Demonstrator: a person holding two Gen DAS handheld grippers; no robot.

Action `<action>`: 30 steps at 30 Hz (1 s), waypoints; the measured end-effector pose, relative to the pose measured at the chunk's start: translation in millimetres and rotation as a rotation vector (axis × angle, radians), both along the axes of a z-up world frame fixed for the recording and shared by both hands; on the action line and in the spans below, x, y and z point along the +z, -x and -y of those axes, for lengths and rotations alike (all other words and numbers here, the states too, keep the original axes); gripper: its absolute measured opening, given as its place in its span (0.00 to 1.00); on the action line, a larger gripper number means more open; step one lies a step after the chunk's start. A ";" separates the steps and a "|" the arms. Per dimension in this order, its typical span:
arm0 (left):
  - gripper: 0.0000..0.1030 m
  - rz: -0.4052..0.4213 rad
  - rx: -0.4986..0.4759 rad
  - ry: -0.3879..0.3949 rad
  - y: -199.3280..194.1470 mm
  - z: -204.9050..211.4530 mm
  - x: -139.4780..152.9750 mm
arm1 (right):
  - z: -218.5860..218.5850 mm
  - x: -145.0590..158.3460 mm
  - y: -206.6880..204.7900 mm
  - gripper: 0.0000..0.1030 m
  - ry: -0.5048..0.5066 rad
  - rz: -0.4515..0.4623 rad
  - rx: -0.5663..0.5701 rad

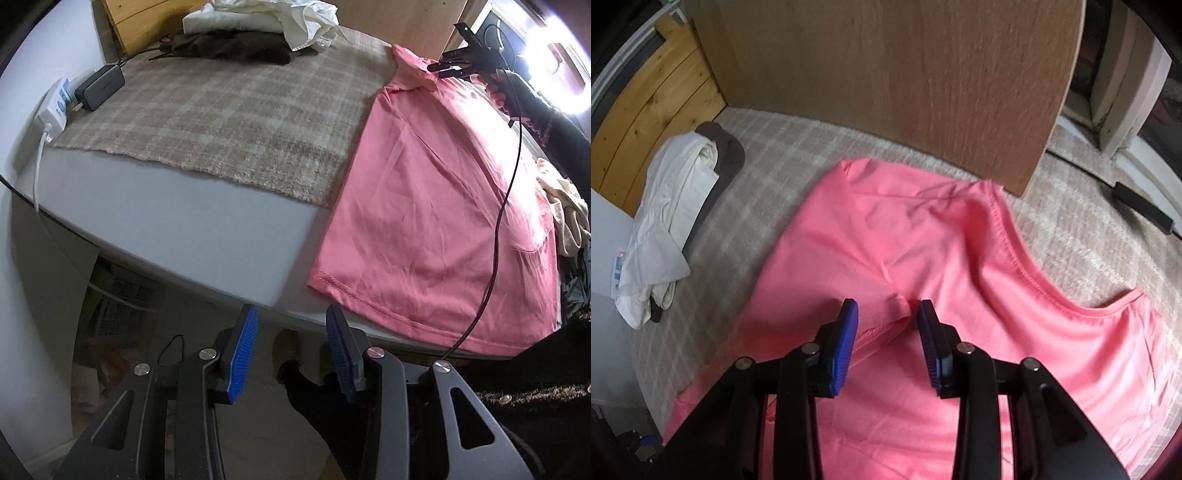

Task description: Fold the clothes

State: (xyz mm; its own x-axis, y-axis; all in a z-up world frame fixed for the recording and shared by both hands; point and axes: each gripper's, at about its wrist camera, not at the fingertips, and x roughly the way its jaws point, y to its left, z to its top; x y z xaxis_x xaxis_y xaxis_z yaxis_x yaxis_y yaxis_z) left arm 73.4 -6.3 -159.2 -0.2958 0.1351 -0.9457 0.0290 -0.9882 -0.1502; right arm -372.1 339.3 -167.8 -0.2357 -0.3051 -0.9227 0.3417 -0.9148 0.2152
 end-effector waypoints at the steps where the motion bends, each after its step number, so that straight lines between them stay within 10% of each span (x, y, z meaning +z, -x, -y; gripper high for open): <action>1: 0.36 -0.007 -0.006 -0.008 1.2 -1.8 0.7 | 1.7 0.1 -1.9 0.31 -0.007 -0.005 0.007; 27: 0.46 0.012 -0.067 -0.144 26.2 -4.4 -0.6 | 17.3 -3.7 -0.8 0.31 0.017 0.033 -0.010; 30: 0.47 0.023 -0.074 -0.151 26.5 -2.3 -3.1 | 19.8 -3.7 -0.7 0.16 -0.007 0.013 -0.011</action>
State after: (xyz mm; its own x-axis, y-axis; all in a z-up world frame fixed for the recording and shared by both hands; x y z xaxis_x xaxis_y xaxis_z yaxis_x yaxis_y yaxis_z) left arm 46.9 -4.0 -162.4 -0.2582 0.2968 -0.9193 -0.0383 -0.9540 -0.2973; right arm -371.5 319.5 -171.5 -0.2272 -0.2960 -0.9278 0.3286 -0.9201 0.2131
